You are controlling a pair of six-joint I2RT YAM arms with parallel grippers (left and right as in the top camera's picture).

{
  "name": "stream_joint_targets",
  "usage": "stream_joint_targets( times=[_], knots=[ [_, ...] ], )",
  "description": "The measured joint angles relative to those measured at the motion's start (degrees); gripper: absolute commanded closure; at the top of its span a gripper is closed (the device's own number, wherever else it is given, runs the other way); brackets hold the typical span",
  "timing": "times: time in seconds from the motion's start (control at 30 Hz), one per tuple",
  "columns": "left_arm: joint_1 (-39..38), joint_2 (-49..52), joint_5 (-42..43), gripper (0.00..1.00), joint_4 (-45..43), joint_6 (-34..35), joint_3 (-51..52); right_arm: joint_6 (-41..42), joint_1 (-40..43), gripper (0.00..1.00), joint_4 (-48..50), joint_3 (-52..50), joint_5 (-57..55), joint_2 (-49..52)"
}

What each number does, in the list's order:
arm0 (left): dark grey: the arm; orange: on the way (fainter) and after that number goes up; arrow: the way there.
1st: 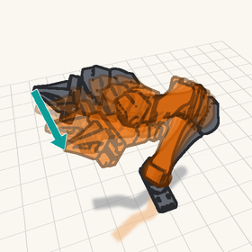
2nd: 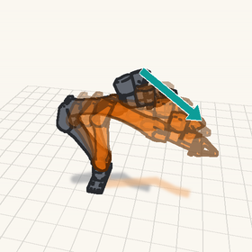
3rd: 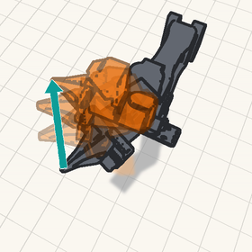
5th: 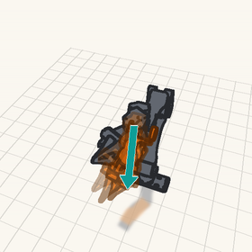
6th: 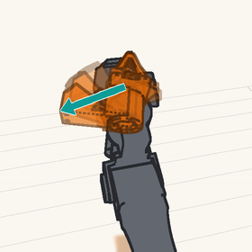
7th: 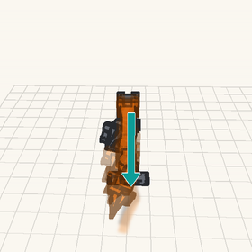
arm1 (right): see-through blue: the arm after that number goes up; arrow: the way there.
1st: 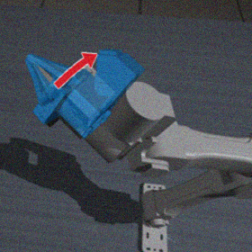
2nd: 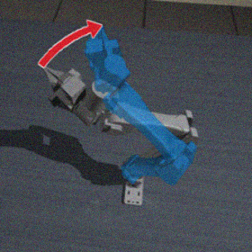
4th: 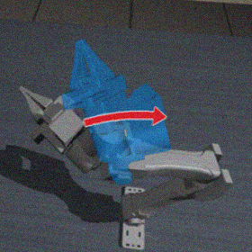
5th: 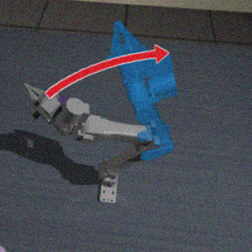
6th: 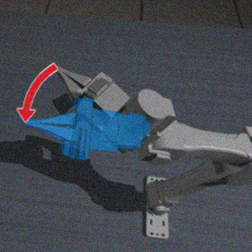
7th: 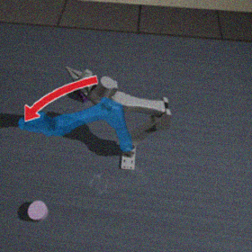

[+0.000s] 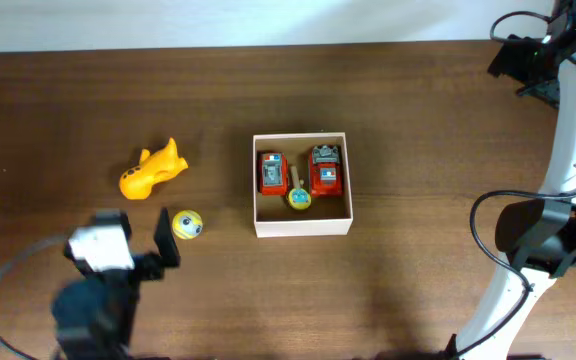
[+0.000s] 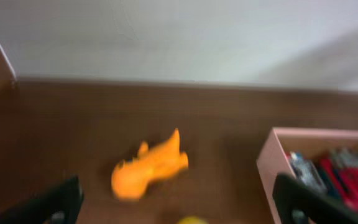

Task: Pack container
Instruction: 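Move the left gripper toward the orange toy fish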

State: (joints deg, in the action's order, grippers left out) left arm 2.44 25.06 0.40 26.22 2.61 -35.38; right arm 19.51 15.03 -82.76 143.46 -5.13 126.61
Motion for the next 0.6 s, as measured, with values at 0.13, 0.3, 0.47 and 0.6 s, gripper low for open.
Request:
stream_joint_targets(
  times=[0.13, 0.3, 0.47, 0.6],
  knots=[
    [0.0, 14.6, 0.8, 0.01, 9.1, 0.3, -14.8, 0.0, 0.0, 0.01, 0.0, 0.0, 0.1, 0.0],
    [0.0, 32.7, 2.9, 0.01, 24.2, 0.3, -30.5, 0.0, 0.0, 0.01, 0.0, 0.0, 0.1, 0.0],
    [0.0, 44.7, 5.4, 0.01, 29.1, 0.4, -36.0, 0.0, 0.0, 0.01, 0.0, 0.0, 0.1, 0.0],
    [0.1, 50.4, 9.7, 0.01, 29.2, 0.5, -36.2, 0.0, 0.0, 0.01, 0.0, 0.0, 0.1, 0.0]
  ],
)
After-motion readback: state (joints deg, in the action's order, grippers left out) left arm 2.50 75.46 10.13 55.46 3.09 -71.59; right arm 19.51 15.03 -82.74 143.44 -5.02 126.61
